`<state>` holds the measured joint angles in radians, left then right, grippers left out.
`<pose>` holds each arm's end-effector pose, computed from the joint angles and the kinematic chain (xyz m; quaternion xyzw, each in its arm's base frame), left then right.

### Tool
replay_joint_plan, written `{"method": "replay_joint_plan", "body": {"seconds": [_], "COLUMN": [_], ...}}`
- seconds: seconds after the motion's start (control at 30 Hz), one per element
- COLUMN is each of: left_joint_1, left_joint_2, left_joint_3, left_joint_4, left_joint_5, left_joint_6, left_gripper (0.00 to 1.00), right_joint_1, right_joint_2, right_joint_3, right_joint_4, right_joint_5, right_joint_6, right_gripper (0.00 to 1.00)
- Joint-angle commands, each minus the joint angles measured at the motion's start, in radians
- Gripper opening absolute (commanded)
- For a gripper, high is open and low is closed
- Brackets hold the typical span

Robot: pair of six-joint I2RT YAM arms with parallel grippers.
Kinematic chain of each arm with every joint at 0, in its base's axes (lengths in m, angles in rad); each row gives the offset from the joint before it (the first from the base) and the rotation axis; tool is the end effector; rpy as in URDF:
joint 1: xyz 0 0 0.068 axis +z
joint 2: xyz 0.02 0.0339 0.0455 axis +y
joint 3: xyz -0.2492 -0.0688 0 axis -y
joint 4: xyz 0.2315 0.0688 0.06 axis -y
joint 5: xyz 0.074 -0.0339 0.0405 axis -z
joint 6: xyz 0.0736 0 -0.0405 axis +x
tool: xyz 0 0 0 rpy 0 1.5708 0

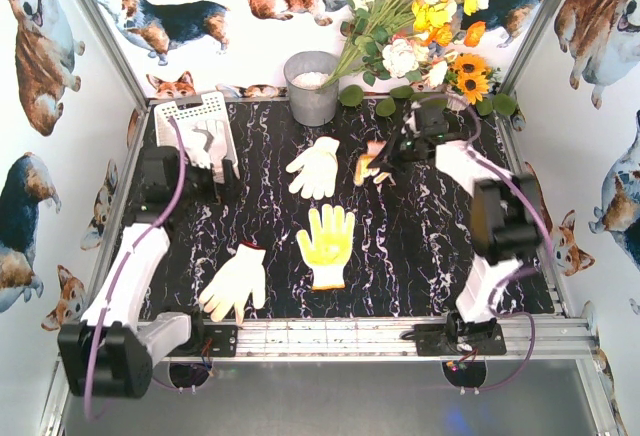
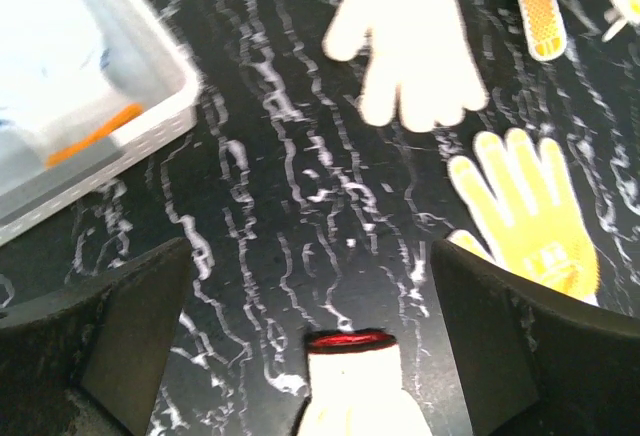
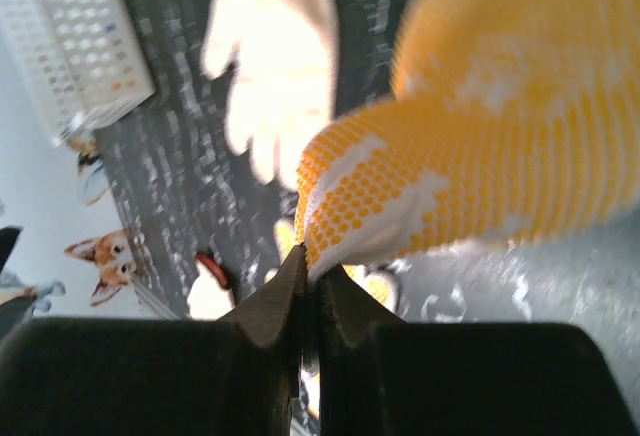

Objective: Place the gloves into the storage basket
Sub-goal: Pick up the glove from the center of the board.

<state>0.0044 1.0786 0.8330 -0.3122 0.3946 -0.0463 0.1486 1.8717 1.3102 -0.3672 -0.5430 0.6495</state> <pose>0.2619 -0.0271 0.2599 0.0733 0.8596 -0.1813 0.4720 0.3937 0.0974 0.1693 0.1446 0.9066 0.3526 0.1812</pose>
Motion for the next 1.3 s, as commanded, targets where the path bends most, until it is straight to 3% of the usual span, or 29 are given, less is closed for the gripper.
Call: {"method": "replay_joint_plan", "body": {"seconds": [0.0,0.3,0.5,0.8,1.07,1.27], "left_joint_1": [-0.118,-0.357,-0.543,-0.787,-0.839,-0.839], "left_joint_2": [-0.11,-0.236,-0.136,0.077,0.245,0.334], "left_joint_3": [-0.058,-0.174,-0.15,-0.095,-0.035,0.042], "left_joint_4": [0.126,0.389,0.522,0.803,1.058,1.08], "left_joint_5": [-0.005,-0.04,0.003,-0.096,-0.122,-0.071], "left_joint_6": [0.032,-0.124,-0.154,-0.195,-0.261,-0.259], "left_gripper": [1.0,1.0,1.0,1.0,1.0,1.0], "right_joint_1": [0.013,0.076,0.12,0.155,0.16,0.161], "right_joint_2": [-0.237,-0.587,-0.702,-0.798,-0.808,-0.812], "right_joint_3": [-0.012,-0.016,-0.002,0.019,0.067,0.066], "right_joint_4": [-0.092,-0.181,-0.119,0.016,0.041,0.083], "right_joint_5": [-0.083,-0.118,-0.153,-0.195,-0.269,-0.34], "right_joint_6": [-0.045,0.034,0.127,0.223,0.234,0.253], "right_gripper": [0.0,0.0,0.0,0.0,0.0,0.0]}}
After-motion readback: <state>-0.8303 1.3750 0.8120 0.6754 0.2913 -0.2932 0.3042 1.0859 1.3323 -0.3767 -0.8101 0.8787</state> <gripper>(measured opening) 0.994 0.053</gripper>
